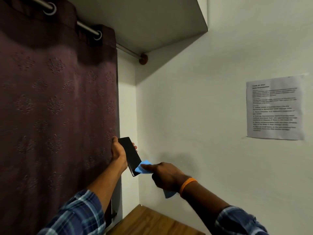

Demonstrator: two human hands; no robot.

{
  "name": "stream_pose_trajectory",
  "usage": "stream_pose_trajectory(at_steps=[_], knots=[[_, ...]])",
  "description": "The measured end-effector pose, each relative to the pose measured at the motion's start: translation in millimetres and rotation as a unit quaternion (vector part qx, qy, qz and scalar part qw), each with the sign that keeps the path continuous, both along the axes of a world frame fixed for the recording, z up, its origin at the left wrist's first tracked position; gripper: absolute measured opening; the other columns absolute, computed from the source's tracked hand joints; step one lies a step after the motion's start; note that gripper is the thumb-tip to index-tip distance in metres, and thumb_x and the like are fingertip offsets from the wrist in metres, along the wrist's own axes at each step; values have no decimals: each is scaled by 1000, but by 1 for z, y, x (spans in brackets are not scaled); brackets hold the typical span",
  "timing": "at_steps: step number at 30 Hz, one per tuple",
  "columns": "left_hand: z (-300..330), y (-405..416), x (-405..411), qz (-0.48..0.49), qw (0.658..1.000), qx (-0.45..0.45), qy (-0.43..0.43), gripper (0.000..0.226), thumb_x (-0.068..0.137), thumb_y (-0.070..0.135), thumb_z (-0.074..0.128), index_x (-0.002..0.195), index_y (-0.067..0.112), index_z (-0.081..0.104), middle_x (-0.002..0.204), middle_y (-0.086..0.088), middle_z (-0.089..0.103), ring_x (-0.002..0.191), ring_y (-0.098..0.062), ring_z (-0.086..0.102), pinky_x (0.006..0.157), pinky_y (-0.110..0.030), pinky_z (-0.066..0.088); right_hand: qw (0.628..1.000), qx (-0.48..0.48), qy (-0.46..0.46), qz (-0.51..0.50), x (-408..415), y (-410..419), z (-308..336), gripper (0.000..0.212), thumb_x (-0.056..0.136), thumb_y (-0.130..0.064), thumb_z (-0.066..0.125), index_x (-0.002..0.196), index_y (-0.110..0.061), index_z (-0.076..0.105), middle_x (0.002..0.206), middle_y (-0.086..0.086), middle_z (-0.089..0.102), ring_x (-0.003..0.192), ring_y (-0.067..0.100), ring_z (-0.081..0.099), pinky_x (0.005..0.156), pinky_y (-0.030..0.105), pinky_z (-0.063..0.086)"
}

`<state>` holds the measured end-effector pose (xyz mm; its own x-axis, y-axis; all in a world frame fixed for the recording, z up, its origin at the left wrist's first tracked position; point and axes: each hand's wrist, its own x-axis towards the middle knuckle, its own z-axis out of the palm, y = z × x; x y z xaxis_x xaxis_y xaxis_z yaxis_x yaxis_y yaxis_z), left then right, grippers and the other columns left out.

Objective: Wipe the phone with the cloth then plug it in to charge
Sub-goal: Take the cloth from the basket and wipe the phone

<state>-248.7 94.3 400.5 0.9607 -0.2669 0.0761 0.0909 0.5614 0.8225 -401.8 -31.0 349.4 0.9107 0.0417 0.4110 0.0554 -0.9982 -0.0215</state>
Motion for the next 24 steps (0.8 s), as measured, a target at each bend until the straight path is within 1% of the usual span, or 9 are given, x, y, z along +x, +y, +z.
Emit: stream_pose_trajectory(at_steps=[3,6,9,11,13,15,19,22,24], knots=[[-4,3,-3,0,1000,5,-3,82,93,69,29,119,-1,64,94,-19,68,82,-33,66,90,-46,50,995,73,-59,-28,-4,-4,7,67,93,-13,45,152,-41,30,133,8,65,106,32,65,91,38,52],[-10,6,-6,7,1000,11,-6,78,94,67,30,120,0,63,102,-21,69,94,-38,67,99,-50,49,982,133,-121,-56,1,-5,20,69,90,-11,43,151,-42,32,132,7,66,105,32,65,86,36,52],[-17,9,-10,13,999,31,-14,75,93,67,33,104,2,69,92,-21,72,84,-37,68,95,-51,50,968,160,-186,-43,11,3,34,67,91,-5,42,149,-38,37,135,4,64,102,29,67,80,31,53],[-19,10,-13,-3,999,46,-21,74,93,67,31,93,4,70,87,-21,72,89,-38,67,101,-54,47,967,134,-218,-11,19,12,43,70,90,2,42,151,-33,38,149,0,53,122,26,61,95,33,53],[-18,12,-16,-13,998,50,-24,73,94,67,30,92,6,70,90,-20,73,93,-38,68,97,-52,49,971,103,-216,23,29,20,53,77,87,10,43,154,-28,35,159,2,39,141,23,45,113,40,43],[-16,12,-20,-20,999,44,-22,68,94,66,32,94,9,70,90,-18,75,92,-36,70,87,-46,52,975,86,-198,48,39,29,60,81,85,12,45,156,-25,31,163,4,31,149,23,33,120,40,35],[-13,14,-24,-44,998,-28,-19,56,96,57,38,99,15,74,86,-12,79,92,-32,71,80,-41,54,986,60,-132,81,61,49,53,71,94,0,50,158,-20,26,166,5,23,153,21,22,124,30,16],[-15,20,-18,-40,998,-42,-9,57,96,56,38,98,10,73,78,-11,79,89,-31,70,73,-39,54,990,67,-89,89,72,59,37,71,97,-4,50,160,-19,20,167,5,16,154,21,17,125,30,14],[-19,23,-15,-31,999,-38,-3,59,95,57,39,98,8,72,78,-13,78,90,-33,69,75,-41,54,990,72,-77,89,76,62,30,72,97,-5,51,160,-19,18,168,4,16,155,21,16,126,31,14]])
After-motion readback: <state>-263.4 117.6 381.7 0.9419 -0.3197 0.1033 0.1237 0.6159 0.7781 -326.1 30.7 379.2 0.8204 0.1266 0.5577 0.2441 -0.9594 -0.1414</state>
